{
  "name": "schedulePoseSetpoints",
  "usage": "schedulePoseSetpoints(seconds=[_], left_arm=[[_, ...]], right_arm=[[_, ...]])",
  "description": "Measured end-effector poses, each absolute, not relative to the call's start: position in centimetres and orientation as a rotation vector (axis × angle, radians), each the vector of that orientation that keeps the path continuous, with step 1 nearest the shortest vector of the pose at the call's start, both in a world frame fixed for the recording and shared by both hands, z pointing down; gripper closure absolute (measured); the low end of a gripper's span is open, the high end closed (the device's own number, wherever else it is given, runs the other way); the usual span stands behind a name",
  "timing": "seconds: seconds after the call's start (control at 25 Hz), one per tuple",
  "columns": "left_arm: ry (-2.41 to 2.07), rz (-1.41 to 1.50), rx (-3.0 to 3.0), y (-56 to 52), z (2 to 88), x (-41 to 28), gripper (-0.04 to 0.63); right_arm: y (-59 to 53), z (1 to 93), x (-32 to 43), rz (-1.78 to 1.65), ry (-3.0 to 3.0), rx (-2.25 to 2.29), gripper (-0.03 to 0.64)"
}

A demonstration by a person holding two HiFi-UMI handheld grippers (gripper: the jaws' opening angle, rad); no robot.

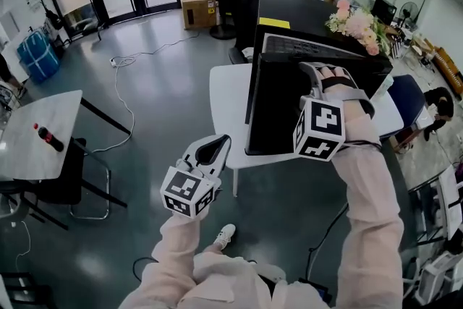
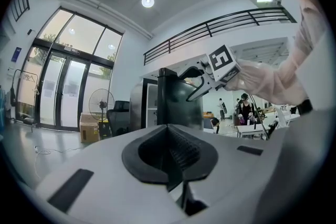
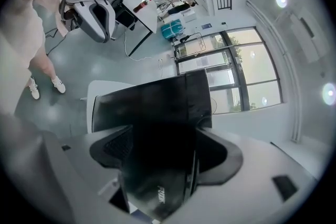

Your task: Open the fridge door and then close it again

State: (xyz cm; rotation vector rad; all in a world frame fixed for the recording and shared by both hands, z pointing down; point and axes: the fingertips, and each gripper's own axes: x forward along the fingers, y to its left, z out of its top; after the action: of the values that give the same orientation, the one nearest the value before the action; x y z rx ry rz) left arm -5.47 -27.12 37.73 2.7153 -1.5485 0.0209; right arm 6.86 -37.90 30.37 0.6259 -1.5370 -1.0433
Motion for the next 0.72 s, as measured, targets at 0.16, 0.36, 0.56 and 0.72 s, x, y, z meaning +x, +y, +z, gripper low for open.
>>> schedulePoseSetpoints(seconds=[0.16,0.36,0.56,0.72], left_arm=[[-1.547,0.012,2.720,-29.2,37.6,-6.4,0.583],[-1.527,0.007,2.733,-31.8,37.4,-6.8,0.583],[-1.489,0.005,2.751,-34.0,37.4,-7.1,0.583],[-1.463,0.010,2.770,-35.5,37.0,-7.9,0.583]], right_arm=[[-40.1,30.4,6.0,-1.034,-1.525,0.642,0.259],[-42.5,30.2,5.4,-1.025,-1.518,0.654,0.259],[-44.7,30.3,5.1,-1.010,-1.503,0.670,0.259],[-46.2,30.2,4.8,-0.987,-1.488,0.684,0.259]])
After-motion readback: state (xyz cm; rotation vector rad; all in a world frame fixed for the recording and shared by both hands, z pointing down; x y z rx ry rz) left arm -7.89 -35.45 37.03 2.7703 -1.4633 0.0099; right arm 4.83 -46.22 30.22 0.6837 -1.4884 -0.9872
